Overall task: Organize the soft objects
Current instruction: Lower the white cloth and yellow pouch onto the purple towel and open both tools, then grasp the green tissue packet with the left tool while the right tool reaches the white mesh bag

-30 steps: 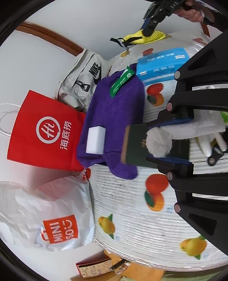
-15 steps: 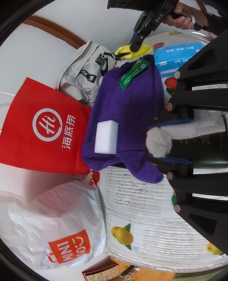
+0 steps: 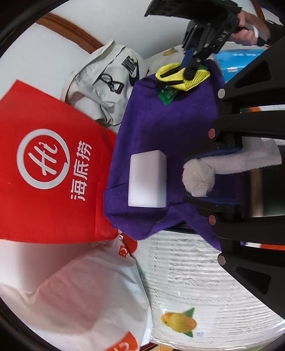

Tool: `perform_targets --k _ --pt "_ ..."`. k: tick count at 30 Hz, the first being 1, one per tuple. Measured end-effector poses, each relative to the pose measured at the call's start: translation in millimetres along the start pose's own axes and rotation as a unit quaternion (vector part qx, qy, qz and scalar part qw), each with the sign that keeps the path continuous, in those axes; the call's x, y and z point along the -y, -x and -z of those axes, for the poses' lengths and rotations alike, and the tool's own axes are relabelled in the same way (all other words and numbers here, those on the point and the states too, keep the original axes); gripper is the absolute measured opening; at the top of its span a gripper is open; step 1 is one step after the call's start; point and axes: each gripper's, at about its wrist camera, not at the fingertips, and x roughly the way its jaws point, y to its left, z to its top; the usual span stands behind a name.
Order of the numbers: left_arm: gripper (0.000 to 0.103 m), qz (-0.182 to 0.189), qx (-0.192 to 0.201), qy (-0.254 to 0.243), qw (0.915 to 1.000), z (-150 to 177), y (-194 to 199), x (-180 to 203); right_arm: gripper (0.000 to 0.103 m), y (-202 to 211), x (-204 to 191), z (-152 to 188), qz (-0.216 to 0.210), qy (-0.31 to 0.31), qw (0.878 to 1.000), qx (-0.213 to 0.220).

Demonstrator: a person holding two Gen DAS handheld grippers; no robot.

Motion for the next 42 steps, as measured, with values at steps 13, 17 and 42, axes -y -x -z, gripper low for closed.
perform_targets --k 13,17,42 --pt "0.029 -0.002 -0.036 0.013 0.9993 -16 -42 -1 0.038 6 9 3 0.002 -0.011 1.0 0.006" --pt "0.03 -0.006 -0.035 0.012 0.9993 -18 -46 2 0.039 21 7 8 0.002 -0.015 1.0 0.018" --pt "0.062 -0.051 0.029 0.011 0.9982 61 69 -1 0.053 100 -58 87 -0.01 0.009 0.998 0.056"
